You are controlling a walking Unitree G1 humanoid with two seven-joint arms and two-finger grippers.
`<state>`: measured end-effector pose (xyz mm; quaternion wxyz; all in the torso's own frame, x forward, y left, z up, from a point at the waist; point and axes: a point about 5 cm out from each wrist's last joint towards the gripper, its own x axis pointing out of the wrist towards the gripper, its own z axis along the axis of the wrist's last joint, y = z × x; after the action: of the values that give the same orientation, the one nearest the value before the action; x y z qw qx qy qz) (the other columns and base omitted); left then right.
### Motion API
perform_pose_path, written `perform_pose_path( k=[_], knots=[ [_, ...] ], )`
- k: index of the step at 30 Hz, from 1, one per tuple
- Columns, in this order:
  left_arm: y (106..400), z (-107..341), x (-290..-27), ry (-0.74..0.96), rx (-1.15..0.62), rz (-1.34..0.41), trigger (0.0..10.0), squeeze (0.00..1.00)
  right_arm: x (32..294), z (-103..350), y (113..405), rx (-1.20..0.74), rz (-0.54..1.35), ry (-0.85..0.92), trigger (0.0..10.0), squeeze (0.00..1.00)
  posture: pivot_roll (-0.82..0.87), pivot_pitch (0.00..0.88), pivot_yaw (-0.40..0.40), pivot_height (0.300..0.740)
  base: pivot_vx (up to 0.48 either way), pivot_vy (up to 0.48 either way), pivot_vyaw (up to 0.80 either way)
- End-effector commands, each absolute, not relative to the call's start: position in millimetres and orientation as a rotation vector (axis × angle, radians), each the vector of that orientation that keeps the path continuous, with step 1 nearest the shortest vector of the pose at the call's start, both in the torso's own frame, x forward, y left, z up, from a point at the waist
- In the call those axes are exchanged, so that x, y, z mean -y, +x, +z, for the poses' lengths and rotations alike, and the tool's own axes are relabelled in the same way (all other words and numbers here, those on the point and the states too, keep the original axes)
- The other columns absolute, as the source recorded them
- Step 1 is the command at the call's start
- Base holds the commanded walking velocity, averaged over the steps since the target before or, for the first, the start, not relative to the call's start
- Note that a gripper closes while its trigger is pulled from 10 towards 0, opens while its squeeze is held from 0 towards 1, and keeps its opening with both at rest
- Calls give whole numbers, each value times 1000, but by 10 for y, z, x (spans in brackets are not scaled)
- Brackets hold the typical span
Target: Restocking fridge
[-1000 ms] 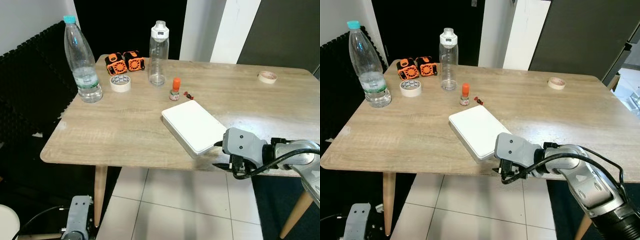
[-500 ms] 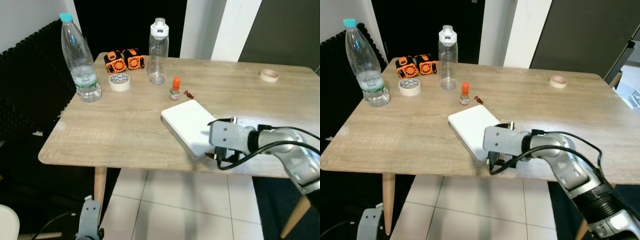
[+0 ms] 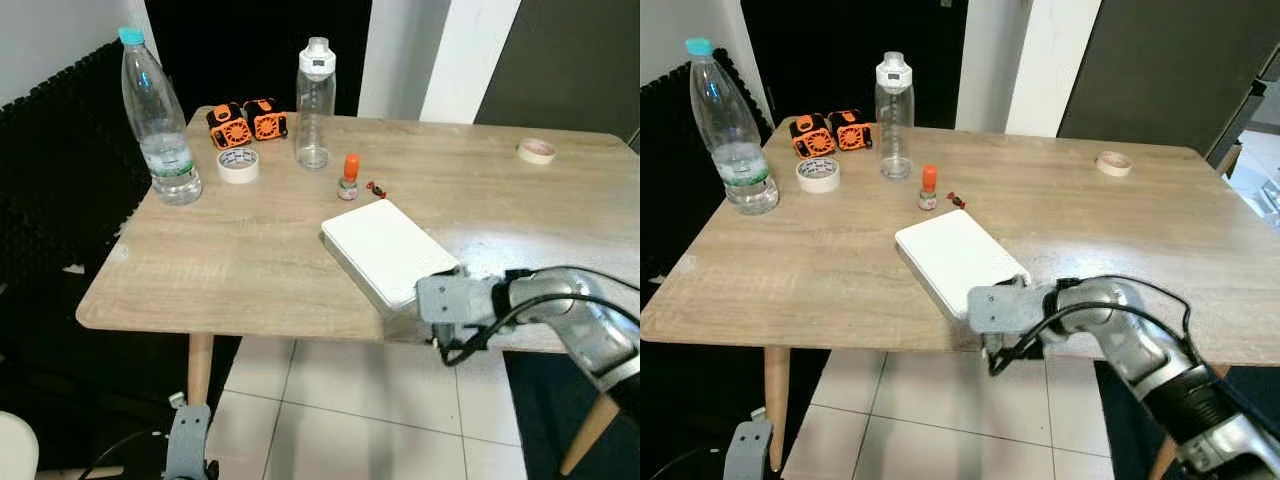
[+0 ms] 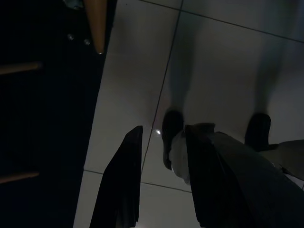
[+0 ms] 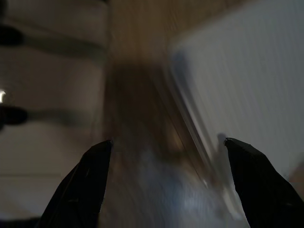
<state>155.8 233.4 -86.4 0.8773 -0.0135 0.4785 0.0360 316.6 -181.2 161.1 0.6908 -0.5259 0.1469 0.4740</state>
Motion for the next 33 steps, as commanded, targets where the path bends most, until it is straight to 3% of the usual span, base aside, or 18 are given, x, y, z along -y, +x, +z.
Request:
perform_pose_path(
  k=[1, 5, 6, 7, 9, 10, 14, 19, 21, 22, 24, 33],
  knots=[
    [1515, -898, -2271, -51, -1015, 69, 10000, 0, 1874, 1567, 3224, -346, 1011, -1234, 10000, 0, 14, 0, -50, 740, 0, 0, 0],
    [1514, -897, -2277, -33, -1017, 72, 10000, 0, 1894, 1566, 3259, -346, 984, -1253, 10000, 0, 14, 0, -50, 740, 0, 0, 0],
    [1491, -893, -2366, 89, -1043, 110, 10000, 0, 1894, 1570, 3268, -344, 978, -1253, 10000, 0, 14, 0, -50, 740, 0, 0, 0],
    [1491, -893, -2366, 89, -1043, 110, 10000, 0, 1894, 1570, 3268, -344, 978, -1253, 10000, 0, 14, 0, -50, 740, 0, 0, 0],
    [1451, -832, -2637, 413, -1069, 215, 10000, 0, 1885, 1578, 3275, -336, 973, -1245, 10000, 0, 9, 0, -48, 740, 0, 0, 0],
    [1432, -803, -2734, 484, -1070, 269, 10000, 0, 1875, 1582, 3275, -330, 974, -1237, 10000, 0, 9, 0, -48, 740, 0, 0, 0],
    [1434, -798, -2746, 480, -1067, 273, 10000, 0, 1868, 1582, 3274, -326, 977, -1233, 10000, 0, 9, 0, -48, 740, 0, 0, 0],
    [1466, -815, -2664, 380, -1046, 246, 10000, 0, 1854, 1583, 3297, -309, 979, -1232, 10000, 0, 9, 0, -48, 740, 0, 0, 0],
    [1516, -897, -2309, -122, -1018, 172, 10000, 0, 1840, 1583, 3309, -298, 984, -1229, 10000, 0, 9, 0, -48, 740, 0, 0, 0],
    [1516, -897, -2309, -122, -1018, 172, 10000, 0, 1840, 1583, 3309, -298, 984, -1229, 10000, 0, 9, 0, -48, 740, 0, 0, 0],
    [1561, -906, -2075, -339, -973, 55, 10000, 0, 1828, 1583, 3309, -292, 991, -1227, 10000, 0, 13, 0, -48, 740, 0, 0, 0],
    [1559, -912, -2071, -281, -984, 51, 10000, 0, 1786, 1591, 3315, -278, 1005, -1219, 10000, 0, 13, 0, -48, 740, 0, 0, 0]
  ],
)
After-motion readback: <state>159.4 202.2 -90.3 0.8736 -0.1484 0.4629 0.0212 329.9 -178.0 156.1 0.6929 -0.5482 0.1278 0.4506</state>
